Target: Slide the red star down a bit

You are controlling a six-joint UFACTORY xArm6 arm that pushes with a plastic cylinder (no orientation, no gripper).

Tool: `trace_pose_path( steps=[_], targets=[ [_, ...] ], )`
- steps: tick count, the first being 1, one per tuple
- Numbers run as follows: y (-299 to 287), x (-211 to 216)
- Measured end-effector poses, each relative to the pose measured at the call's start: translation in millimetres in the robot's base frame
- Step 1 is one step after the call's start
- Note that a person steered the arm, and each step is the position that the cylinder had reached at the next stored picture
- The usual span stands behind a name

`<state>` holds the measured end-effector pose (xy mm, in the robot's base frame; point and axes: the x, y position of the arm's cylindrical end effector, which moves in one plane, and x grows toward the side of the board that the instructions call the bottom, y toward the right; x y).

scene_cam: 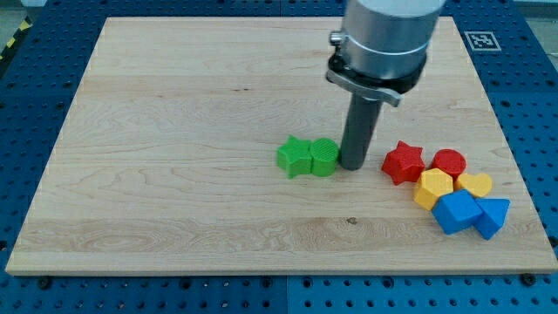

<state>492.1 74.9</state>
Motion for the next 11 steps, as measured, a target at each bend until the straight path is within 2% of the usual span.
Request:
trace_pose_path(
  steps=[2, 5, 8, 11],
  targets=[
    [-45.0, -4.8],
    [-45.4, 14.1],
    [-92.7, 12.0],
    [-100.9, -43.0]
  ],
)
